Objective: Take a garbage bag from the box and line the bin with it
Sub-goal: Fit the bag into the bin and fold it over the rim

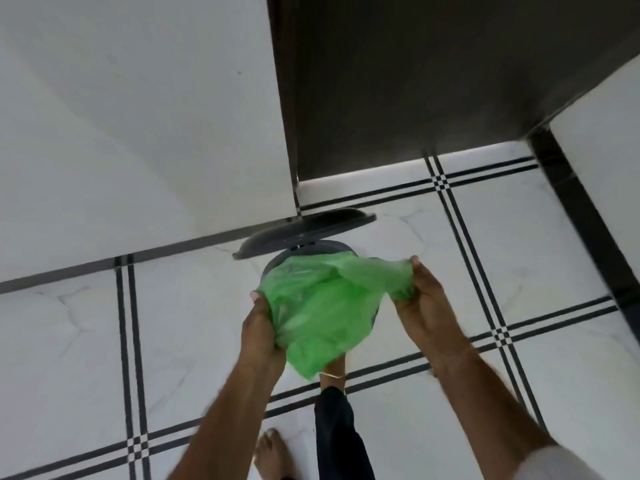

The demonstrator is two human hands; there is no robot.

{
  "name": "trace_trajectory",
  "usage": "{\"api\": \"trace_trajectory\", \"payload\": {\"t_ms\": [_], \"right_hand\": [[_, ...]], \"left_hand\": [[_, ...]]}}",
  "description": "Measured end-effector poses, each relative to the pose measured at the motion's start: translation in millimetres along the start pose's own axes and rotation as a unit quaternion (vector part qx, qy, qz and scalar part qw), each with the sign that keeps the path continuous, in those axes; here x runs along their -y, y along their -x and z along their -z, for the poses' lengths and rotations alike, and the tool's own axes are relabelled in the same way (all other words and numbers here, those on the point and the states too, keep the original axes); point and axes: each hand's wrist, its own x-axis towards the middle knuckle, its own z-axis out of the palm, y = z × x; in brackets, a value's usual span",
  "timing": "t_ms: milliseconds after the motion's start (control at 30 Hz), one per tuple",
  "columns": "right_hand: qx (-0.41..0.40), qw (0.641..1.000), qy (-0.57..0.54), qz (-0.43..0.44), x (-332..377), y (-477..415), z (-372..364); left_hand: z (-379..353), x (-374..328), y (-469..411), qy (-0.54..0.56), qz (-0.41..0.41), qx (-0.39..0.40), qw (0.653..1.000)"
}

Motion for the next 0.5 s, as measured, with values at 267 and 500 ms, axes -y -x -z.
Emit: {"api": "trace_trajectory", "payload": {"t_ms": [267, 500], "right_hand": [[0.024, 0.998, -0.040, 0.032, -20, -25, 25], [-0.112, 0.984, 0.137, 0.010, -71, -38, 61]], "left_hand": [[16, 21, -48, 0.074, 0.039, 0.069, 0.994], [20, 32, -78, -0.025, -0.001, 0.023, 0.999]]}}
